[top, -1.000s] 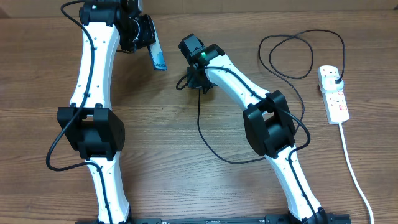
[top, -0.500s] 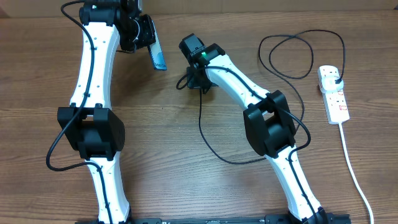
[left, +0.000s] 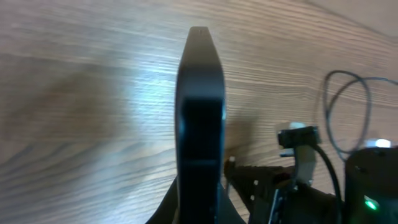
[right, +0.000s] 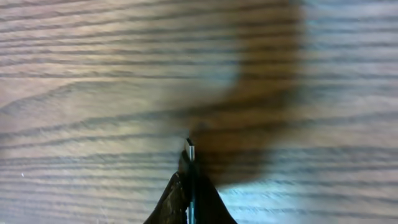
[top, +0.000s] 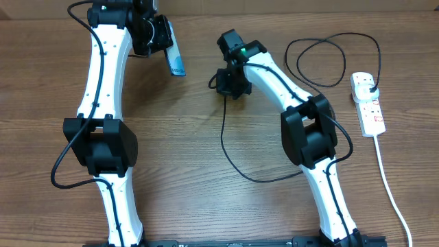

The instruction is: Plug charger to phone and switch on socket

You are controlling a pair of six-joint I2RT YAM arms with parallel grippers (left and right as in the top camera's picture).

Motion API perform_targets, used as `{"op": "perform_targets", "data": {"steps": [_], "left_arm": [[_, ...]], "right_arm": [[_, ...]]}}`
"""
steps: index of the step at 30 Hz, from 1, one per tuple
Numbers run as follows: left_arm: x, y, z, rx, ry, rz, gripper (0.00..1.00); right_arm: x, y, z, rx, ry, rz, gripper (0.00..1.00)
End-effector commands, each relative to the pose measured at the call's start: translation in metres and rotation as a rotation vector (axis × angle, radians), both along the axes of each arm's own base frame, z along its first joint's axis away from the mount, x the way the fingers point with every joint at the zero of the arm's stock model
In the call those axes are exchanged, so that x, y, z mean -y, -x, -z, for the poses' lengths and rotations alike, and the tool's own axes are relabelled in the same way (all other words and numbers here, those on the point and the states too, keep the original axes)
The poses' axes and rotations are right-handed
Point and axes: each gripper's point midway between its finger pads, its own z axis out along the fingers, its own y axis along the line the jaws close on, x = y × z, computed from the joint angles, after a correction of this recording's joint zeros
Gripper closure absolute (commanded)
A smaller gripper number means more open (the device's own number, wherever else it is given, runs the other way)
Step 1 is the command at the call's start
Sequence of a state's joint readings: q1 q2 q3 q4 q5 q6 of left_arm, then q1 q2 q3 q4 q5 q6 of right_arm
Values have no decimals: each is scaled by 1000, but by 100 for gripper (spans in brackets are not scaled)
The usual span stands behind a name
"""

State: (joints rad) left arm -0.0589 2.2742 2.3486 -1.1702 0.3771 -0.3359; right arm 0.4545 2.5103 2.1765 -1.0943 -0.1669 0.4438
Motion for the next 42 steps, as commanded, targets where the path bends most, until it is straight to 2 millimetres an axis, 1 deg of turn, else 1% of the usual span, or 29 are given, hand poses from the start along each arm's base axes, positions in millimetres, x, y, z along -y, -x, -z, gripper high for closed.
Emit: {"op": "perform_targets", "data": {"steps": [1,5,8,11,13,14,19,23,26,29,32,37,40,42], "left_arm": [[22,1,-20,54,94,90,96],[35,0,-30,92,160,151,96],[43,-1,-37,121,205,193,96],[57,-1,-52,168,289,258,96],[62,-2,-59,193,327,285,96],[66,-3,-66,219,354,307,96],[73,-10,-83,301,404,351,96],[79,-10,-104,365,488,412,96],[79,-9,-121,398,567,442,96],[80,-5,-137,429,636,496,96],[79,4,-156,469,716,577,96],[79,20,-176,483,812,680,96],[80,31,-187,492,858,758,96],[80,35,-191,493,873,786,96]], "right_arm": [[-4,-3,-47,45,-94,-6,96],[-4,0,-64,56,-111,-8,96],[-12,4,-79,61,-165,-48,96],[-20,10,-97,68,-225,-89,96],[-21,12,-107,75,-238,-93,96],[-20,14,-116,84,-241,-95,96],[-18,23,-155,145,-265,-145,96],[-15,30,-186,200,-283,-170,96],[-12,36,-205,231,-291,-183,96],[-12,41,-220,254,-310,-198,96],[-18,47,-235,280,-356,-250,96],[-21,50,-253,322,-392,-267,96],[-23,51,-259,333,-412,-280,96],[-28,55,-264,342,-447,-320,96]]}}
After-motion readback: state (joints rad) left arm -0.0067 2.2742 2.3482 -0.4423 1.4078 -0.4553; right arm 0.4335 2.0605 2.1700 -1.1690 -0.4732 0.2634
